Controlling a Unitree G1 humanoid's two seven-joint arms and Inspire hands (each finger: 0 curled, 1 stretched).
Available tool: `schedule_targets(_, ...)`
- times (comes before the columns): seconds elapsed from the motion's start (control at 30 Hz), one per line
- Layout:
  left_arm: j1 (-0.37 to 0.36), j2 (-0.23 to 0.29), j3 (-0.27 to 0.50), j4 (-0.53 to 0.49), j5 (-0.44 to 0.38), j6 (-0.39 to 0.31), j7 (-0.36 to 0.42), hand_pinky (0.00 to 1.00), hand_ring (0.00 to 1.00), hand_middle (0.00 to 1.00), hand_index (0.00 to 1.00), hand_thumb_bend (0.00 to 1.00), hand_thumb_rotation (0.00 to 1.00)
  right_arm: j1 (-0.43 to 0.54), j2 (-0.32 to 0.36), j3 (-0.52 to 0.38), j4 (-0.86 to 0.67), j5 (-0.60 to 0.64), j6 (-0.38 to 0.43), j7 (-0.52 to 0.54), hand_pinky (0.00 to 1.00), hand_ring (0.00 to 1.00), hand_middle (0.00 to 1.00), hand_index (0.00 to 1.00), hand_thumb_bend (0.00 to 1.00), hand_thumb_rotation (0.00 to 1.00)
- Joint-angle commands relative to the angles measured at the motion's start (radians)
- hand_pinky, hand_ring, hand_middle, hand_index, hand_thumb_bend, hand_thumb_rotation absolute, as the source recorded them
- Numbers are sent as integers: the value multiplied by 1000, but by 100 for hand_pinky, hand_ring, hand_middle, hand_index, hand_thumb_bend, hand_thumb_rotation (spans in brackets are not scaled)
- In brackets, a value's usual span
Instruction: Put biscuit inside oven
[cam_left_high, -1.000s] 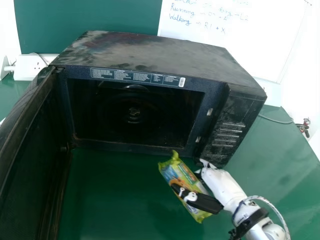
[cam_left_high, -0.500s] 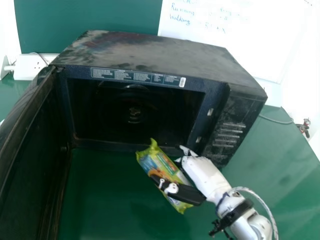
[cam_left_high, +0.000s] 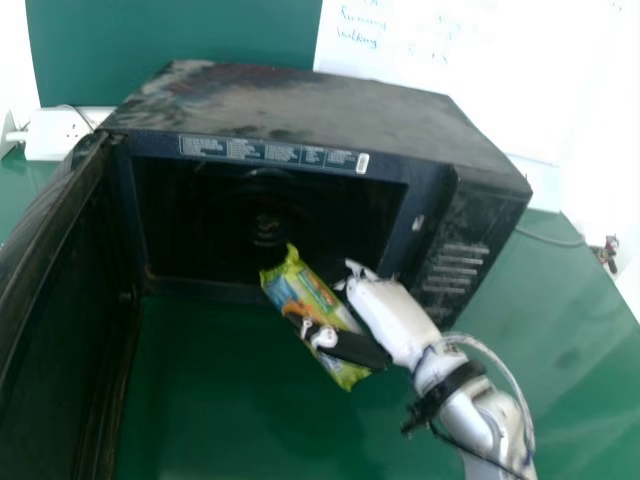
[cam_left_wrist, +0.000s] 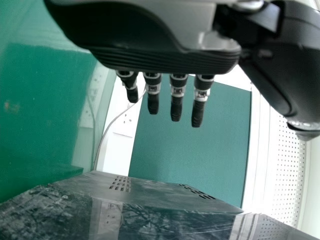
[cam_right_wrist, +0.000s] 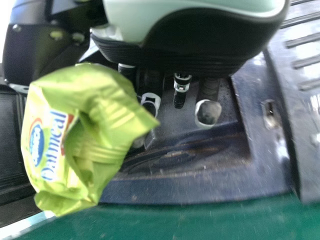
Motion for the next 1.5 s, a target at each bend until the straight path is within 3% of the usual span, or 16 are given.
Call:
schedule_targets(0.0, 9, -1, 12, -4, -11, -4, -8, 100, 87, 89, 90, 89, 100, -43, 14, 17, 26, -15, -7, -28, 0, 4, 13, 13, 73, 0)
schedule_targets(0.13, 15, -1, 13, -9, -22, 5, -13, 100, 87, 89, 90, 87, 100, -104, 27, 40, 65, -33, 2, -16, 0, 5, 14, 14, 73, 0)
schedule_targets(0.47, 19, -5, 10, -23, -22, 15, -2, 84, 83, 85, 86, 80, 100, -234, 51, 83, 193, -85, -1, -56, 0, 5, 13, 15, 71, 0)
schedule_targets(0.9, 27, -9, 7, -38, -28, 25, 8, 98, 88, 90, 91, 83, 100, -385, 90, 133, 354, -101, 73, -29, 0, 5, 13, 15, 70, 0)
schedule_targets(1.47, 30, -13, 8, -38, -33, 18, 8, 97, 87, 88, 88, 85, 100, -611, 145, 200, 717, -118, 46, -143, 0, 4, 13, 15, 69, 0)
